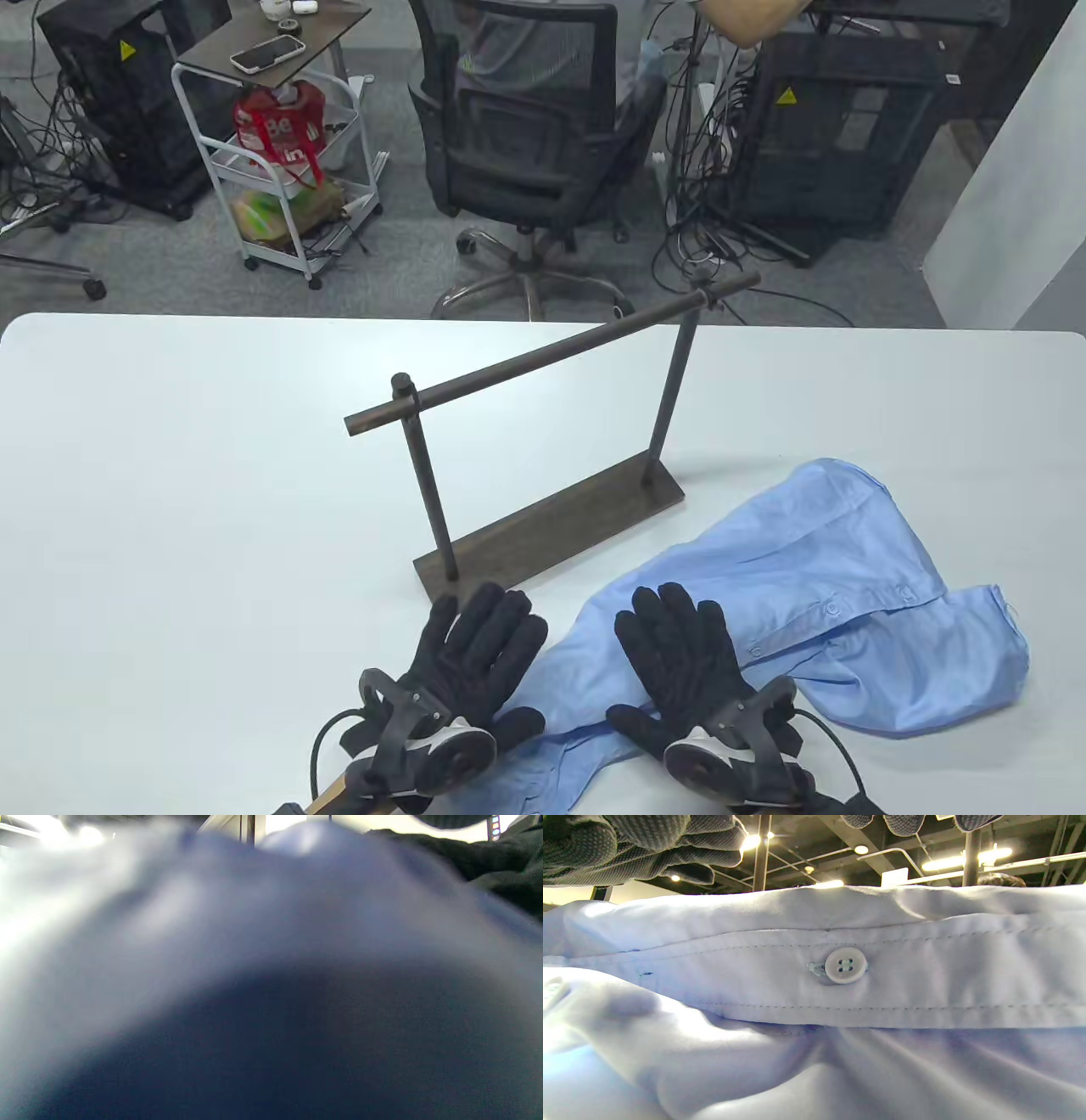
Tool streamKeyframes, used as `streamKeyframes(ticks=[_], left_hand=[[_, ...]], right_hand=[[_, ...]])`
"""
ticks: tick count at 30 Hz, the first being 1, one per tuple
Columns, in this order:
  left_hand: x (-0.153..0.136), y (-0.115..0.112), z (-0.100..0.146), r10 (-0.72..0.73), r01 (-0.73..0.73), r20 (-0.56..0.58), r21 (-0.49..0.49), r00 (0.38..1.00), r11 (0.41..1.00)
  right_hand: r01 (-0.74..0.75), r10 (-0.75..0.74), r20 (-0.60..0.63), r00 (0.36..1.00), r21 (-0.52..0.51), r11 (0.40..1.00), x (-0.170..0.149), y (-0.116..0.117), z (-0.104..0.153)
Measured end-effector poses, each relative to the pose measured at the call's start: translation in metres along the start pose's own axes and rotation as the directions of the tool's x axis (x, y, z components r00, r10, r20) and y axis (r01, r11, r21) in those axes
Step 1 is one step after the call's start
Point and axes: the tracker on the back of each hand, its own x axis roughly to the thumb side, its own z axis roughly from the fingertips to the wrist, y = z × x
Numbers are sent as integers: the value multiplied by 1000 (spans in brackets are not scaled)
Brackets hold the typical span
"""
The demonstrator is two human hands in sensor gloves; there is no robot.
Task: Hang long-sleeve shirt on desktop hanging rack
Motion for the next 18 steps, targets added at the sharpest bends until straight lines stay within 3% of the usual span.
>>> streamKeyframes(ticks=[7, 13, 18], left_hand=[[-2, -2, -2, 10, -10, -7, -8, 1000, 1000], [-5, 0, -2, 25, -25, -13, -17, 1000, 1000], [-13, 4, 0, 34, -34, -48, 6, 998, 999]], right_hand=[[24, -24, -2, 1000, -13, 1000, -5, -7, 0], [-72, 73, 19, 997, -23, 997, -19, -49, -9], [-133, 102, 190, 977, 159, 978, -25, -73, -26]])
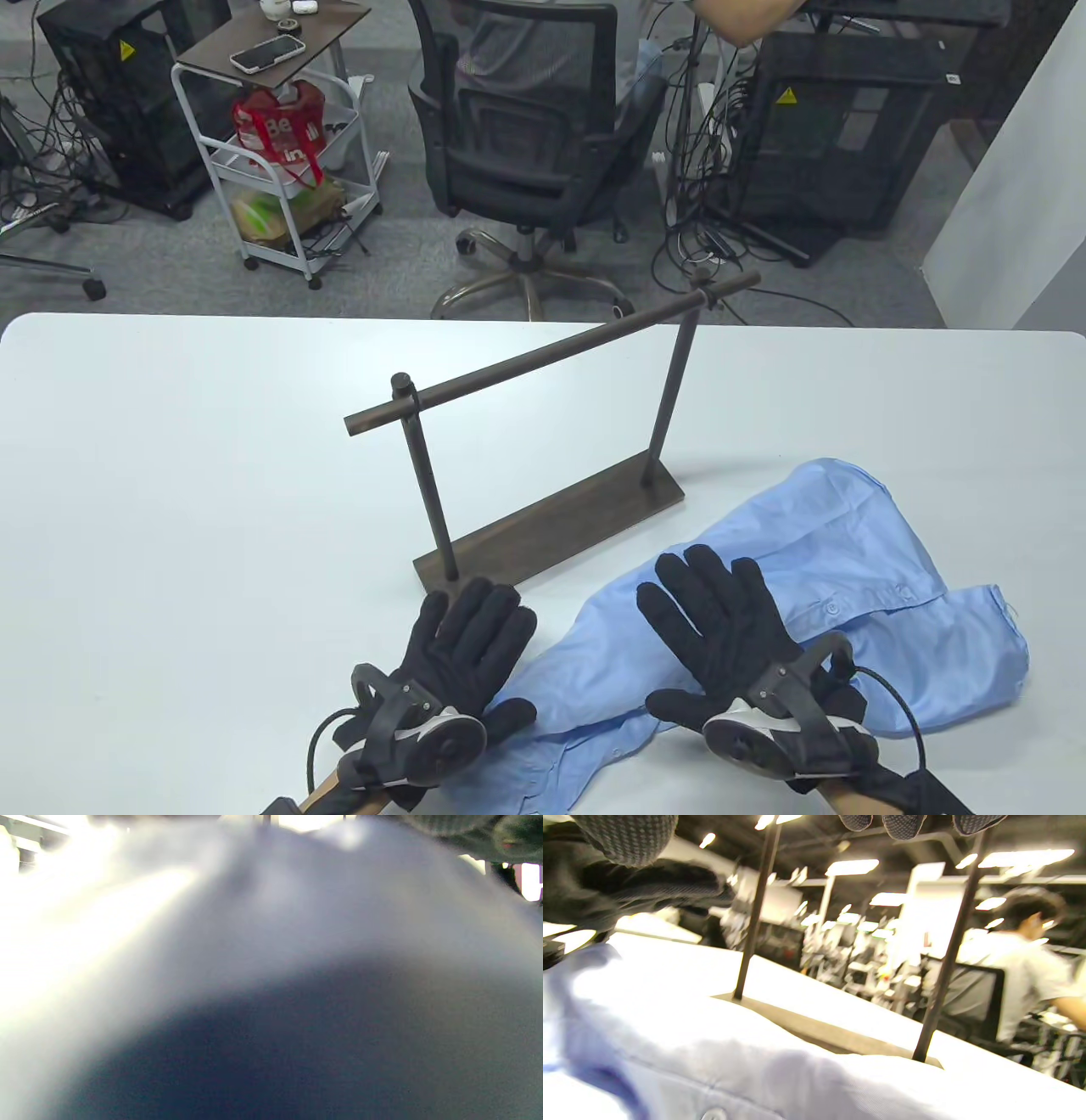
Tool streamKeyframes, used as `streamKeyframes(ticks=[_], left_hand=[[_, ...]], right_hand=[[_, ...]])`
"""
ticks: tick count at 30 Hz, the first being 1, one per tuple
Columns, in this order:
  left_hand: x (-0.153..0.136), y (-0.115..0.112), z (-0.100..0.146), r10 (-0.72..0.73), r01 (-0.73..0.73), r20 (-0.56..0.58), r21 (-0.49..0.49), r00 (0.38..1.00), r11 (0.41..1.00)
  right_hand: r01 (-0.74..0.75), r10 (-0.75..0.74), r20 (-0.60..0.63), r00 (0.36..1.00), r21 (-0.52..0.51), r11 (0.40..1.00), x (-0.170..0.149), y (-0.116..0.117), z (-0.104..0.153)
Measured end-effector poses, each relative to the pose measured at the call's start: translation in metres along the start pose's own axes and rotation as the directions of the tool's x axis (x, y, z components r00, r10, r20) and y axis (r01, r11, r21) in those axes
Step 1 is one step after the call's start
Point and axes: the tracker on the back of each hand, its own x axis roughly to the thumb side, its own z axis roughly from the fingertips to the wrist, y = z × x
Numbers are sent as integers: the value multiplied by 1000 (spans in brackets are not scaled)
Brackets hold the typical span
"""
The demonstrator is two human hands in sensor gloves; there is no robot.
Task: Hang long-sleeve shirt on desktop hanging rack
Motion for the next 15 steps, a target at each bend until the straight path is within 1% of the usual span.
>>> streamKeyframes(ticks=[2, 3, 4, 5, 7, 8, 9, 10, 11, 12, 13, 14, 15], left_hand=[[-4, 1, -1, 22, -22, -19, 7, 1000, 1000], [-6, 2, -2, 35, -35, -29, 7, 999, 999], [-8, 2, -3, 46, -46, -35, 10, 998, 999], [-8, 3, -3, 51, -51, -39, 11, 998, 999], [-9, 2, -3, 53, -53, -41, 11, 998, 999], [-9, 2, -3, 51, -50, -40, 9, 998, 999], [-9, 2, -3, 48, -48, -38, 7, 998, 999], [-9, 2, -3, 47, -47, -36, 6, 998, 999], [-8, 2, -4, 45, -45, -33, 6, 998, 999], [-8, 1, -4, 43, -43, -30, 6, 999, 999], [-8, 1, -4, 40, -40, -26, 5, 999, 999], [-7, 1, -3, 38, -38, -23, 5, 999, 999], [-7, 1, -3, 37, -36, -21, 4, 999, 999]], right_hand=[[19, -27, 64, 998, 119, 993, 2, 7, -7], [11, -28, 85, 996, 202, 979, 4, 17, -11], [-14, -16, 106, 994, 277, 961, 6, 29, -15], [-40, -1, 124, 992, 329, 943, 7, 38, -18], [-112, 48, 150, 988, 452, 885, 8, 67, -25], [-130, 61, 159, 985, 469, 874, 7, 75, -27], [-151, 72, 174, 982, 492, 857, 5, 88, -30], [-142, 60, 172, 983, 513, 846, 2, 100, -34], [-124, 45, 162, 986, 516, 847, -1, 108, -37], [-115, 33, 170, 985, 503, 857, -3, 114, -40], [-98, 10, 170, 985, 516, 851, -5, 120, -44], [-68, -17, 152, 988, 534, 843, -7, 123, -46], [-4, -72, 118, 990, 541, 841, -9, 126, -49]])
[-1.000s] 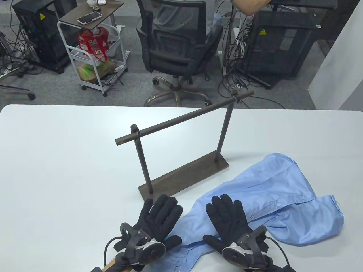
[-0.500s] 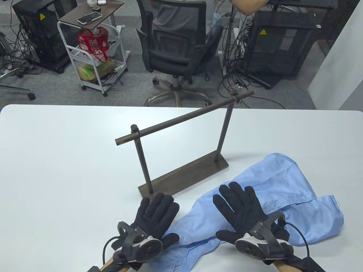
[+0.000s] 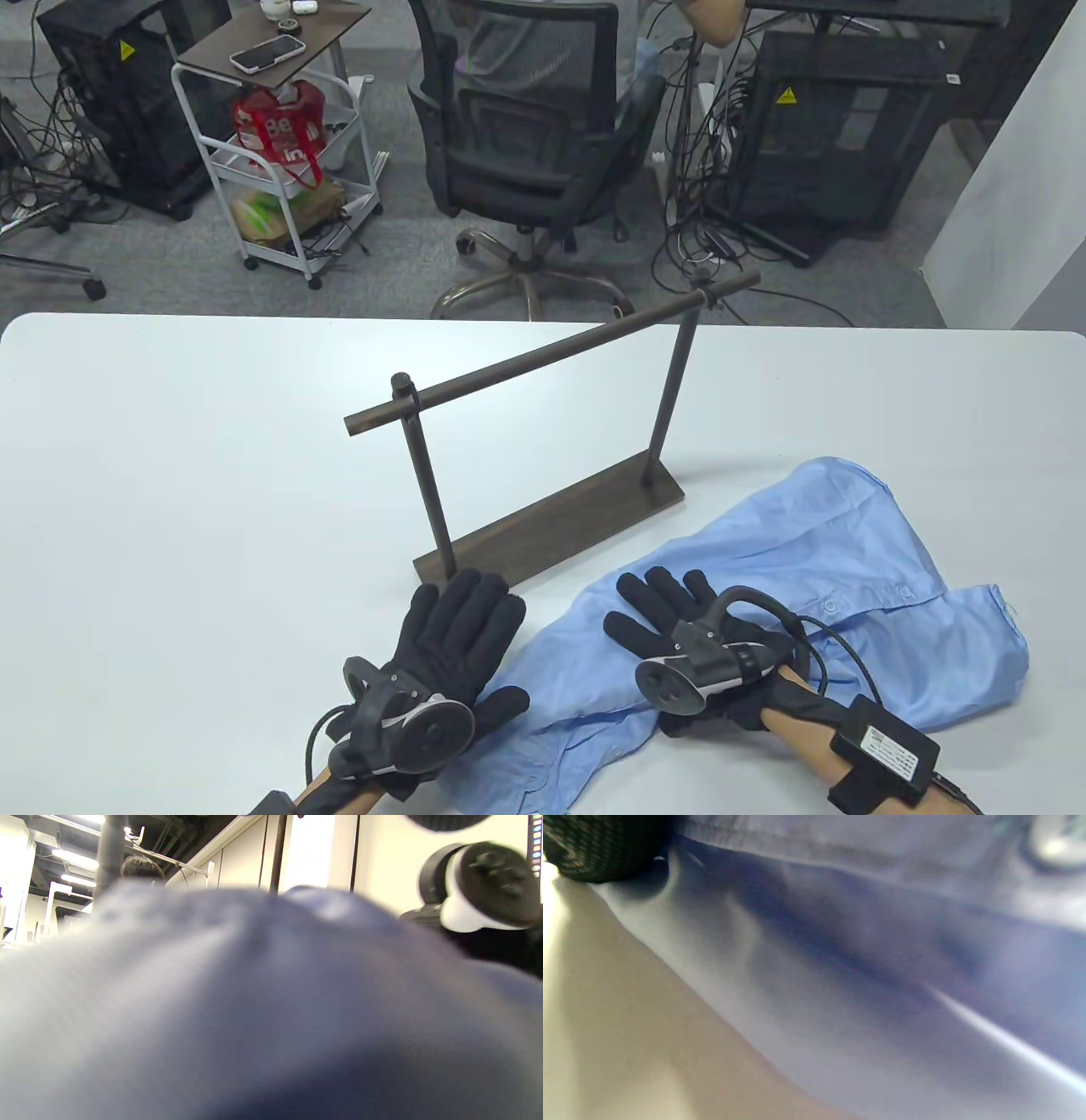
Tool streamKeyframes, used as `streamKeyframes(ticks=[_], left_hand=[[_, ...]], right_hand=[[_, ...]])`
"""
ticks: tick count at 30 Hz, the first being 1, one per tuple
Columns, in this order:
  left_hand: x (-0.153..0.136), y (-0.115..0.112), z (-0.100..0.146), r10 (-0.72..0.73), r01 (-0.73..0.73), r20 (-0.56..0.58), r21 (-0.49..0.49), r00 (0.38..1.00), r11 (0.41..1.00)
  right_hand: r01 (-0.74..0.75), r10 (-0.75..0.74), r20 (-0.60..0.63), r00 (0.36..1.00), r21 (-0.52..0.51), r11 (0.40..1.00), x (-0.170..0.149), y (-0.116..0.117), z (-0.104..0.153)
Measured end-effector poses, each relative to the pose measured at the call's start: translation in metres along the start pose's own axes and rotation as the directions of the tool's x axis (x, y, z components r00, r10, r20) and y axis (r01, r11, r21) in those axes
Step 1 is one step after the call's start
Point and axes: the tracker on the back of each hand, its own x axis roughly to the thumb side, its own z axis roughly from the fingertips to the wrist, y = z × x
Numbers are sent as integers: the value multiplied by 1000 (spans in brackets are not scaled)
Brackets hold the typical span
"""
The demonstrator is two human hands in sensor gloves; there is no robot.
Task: Hang long-sleeve shirt on desktop hanging rack
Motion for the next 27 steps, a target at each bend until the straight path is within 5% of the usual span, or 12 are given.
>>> streamKeyframes(ticks=[17, 22, 27], left_hand=[[0, 0, 1, 0, 0, 3, -3, 1000, 1000], [-1, -1, 1, 6, -6, 5, -14, 1000, 1000], [-2, -1, 1, 23, -23, 5, -24, 1000, 999]], right_hand=[[54, -60, -17, 998, -248, 967, -10, -5, -11], [148, -182, -73, 981, -332, 931, -31, -21, 14], [163, -276, -149, 949, -520, 839, -60, -58, 60]])
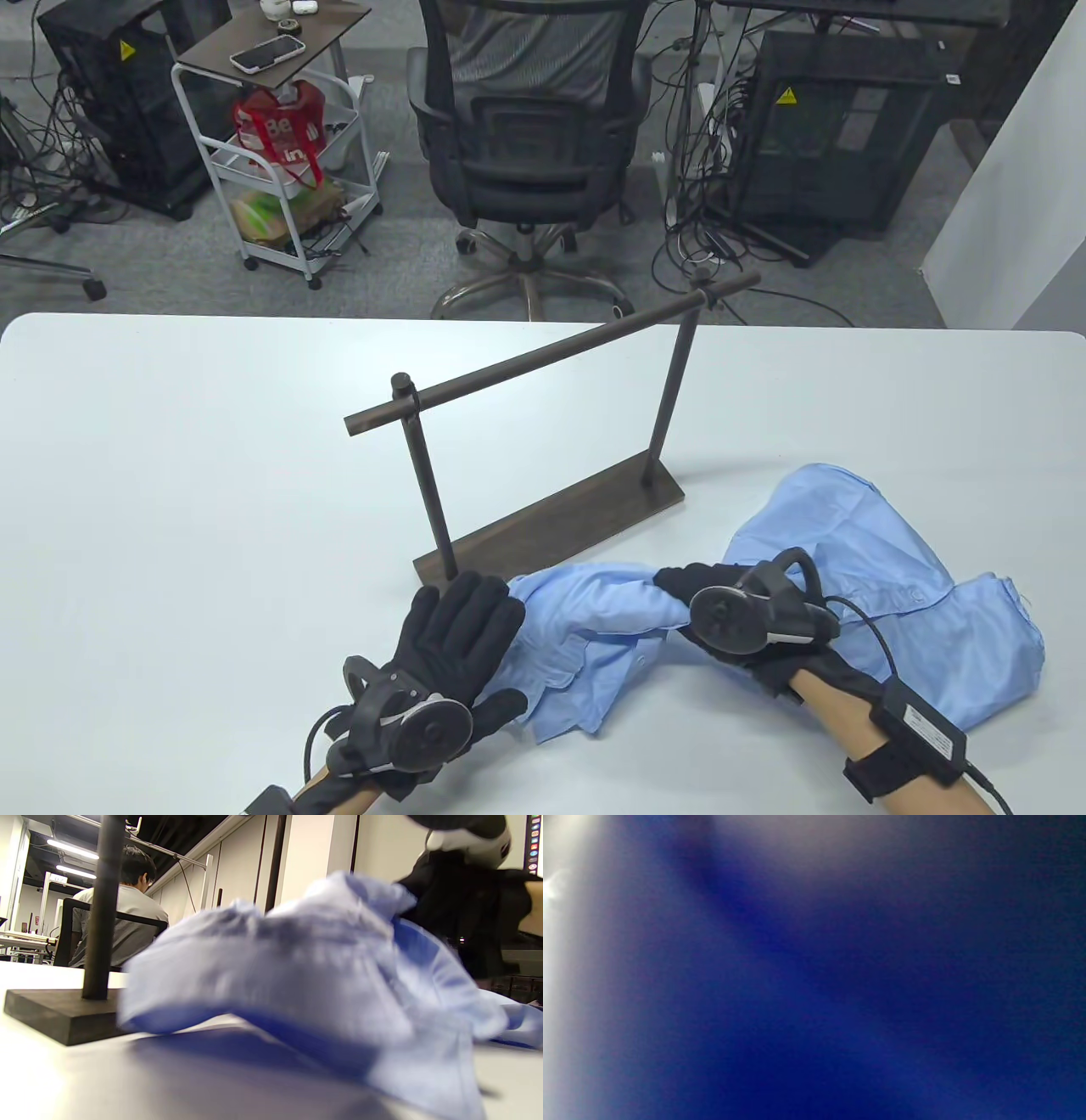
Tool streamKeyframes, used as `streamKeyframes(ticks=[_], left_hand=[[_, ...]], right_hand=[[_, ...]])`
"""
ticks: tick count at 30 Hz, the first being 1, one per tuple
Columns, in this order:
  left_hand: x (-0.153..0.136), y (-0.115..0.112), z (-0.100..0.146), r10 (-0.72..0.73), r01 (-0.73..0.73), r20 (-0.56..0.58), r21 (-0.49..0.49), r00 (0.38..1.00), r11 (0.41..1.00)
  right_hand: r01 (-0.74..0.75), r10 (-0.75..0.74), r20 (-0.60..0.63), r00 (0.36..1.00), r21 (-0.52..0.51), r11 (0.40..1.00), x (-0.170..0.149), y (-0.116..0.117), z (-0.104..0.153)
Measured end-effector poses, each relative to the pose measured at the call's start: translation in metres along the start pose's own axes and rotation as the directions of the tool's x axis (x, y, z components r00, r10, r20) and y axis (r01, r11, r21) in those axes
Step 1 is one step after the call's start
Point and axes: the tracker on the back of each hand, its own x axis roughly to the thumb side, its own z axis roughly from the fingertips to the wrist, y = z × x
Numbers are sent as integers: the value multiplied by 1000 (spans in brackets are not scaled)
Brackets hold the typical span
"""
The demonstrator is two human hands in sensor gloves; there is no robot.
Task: Hang long-sleeve shirt on desktop hanging rack
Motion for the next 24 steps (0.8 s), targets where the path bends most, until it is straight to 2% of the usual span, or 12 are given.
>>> streamKeyframes(ticks=[4, 10, 15, 18, 24], left_hand=[[-1, 0, 0, 6, -6, -1, -8, 1000, 1000], [-1, -5, -1, 22, -22, -3, -30, 1000, 999], [-1, -8, -3, 29, -30, -5, -47, 1000, 998], [-1, -9, -3, 33, -33, -7, -51, 999, 998], [-1, -12, -3, 40, -41, -10, -72, 999, 997]], right_hand=[[-5, -5, -60, 998, -156, 988, -12, -50, 14], [39, -84, -94, 992, -404, 914, -24, -123, 31], [83, -159, -78, 984, -587, 805, -19, -177, 37], [84, -186, -73, 980, -694, 715, -7, -208, 38], [77, -264, -78, 961, -845, 530, 14, -244, 25]])
